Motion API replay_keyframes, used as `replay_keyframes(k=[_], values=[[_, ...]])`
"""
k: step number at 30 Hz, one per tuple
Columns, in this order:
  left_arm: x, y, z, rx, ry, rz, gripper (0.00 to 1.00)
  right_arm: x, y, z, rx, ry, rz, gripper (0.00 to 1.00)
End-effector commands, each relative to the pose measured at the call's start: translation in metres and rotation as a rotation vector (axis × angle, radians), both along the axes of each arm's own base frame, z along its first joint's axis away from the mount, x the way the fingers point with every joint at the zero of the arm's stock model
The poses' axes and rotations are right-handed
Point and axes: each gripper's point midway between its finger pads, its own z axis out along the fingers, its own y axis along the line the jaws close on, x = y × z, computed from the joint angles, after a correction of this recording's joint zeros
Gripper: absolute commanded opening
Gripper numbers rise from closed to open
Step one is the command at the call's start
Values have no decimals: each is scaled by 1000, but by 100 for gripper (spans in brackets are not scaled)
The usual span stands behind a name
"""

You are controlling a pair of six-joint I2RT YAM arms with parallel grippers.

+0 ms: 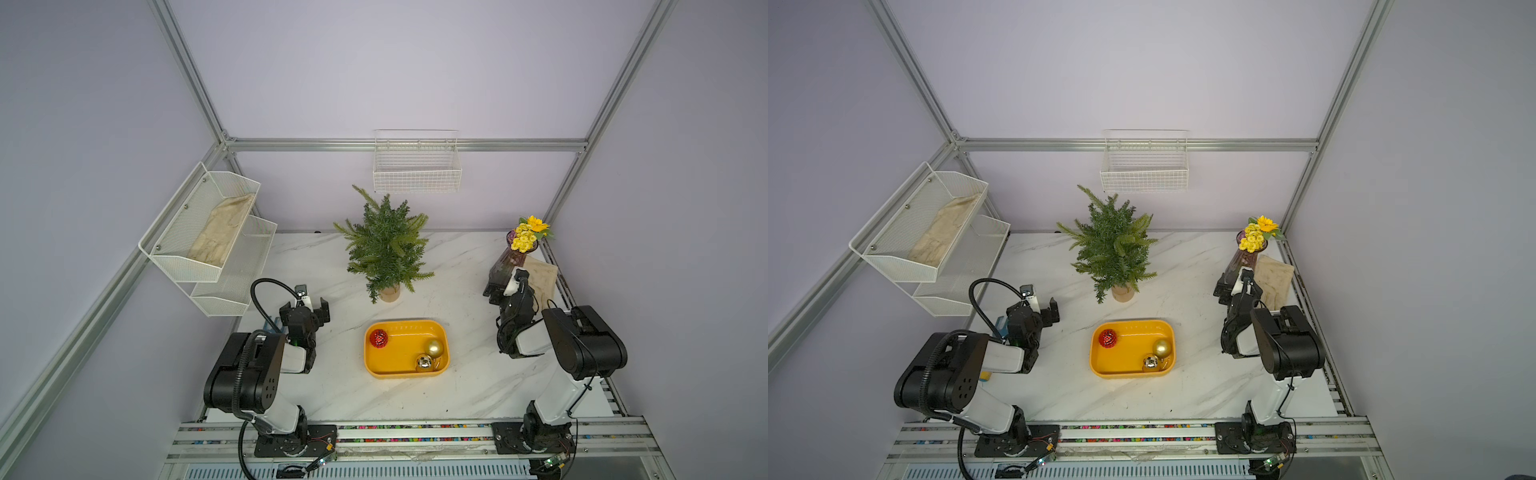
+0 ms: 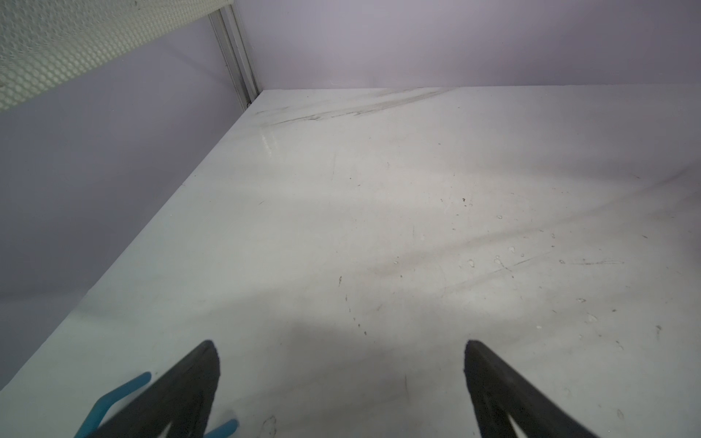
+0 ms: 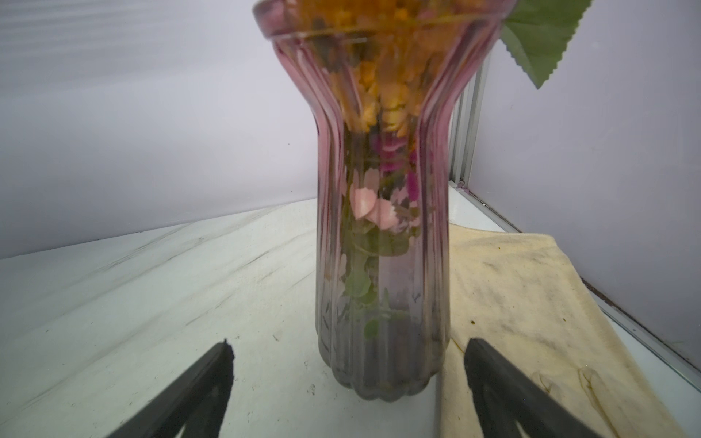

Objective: Decorate the small christmas tree with ornaments
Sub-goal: Pick up an ornament from the container.

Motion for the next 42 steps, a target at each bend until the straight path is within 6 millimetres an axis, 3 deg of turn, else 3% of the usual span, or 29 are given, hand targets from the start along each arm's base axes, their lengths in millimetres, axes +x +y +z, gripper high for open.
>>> replay_keyframes(k=[1,20,24,29,34,37,42], values=[[21,4,34,9,-109,11,100,5,3,13,-12,-51,12,97],[21,4,33,8,-106,11,100,6,1,11,6,-41,18,97],[20,3,35,15,-112,10,100,2,0,30,-4,-59,5,97],[17,8,60,61,-90,76,100,11,8,52,30,20,18,97],[17,0,93,15,-51,107,100,13,44,74,158,123,188,97],[12,-12,95,-129,31,110,100,8,73,75,304,234,304,92],[-4,-60,80,-296,245,-20,100,-21,131,56,427,479,455,84]])
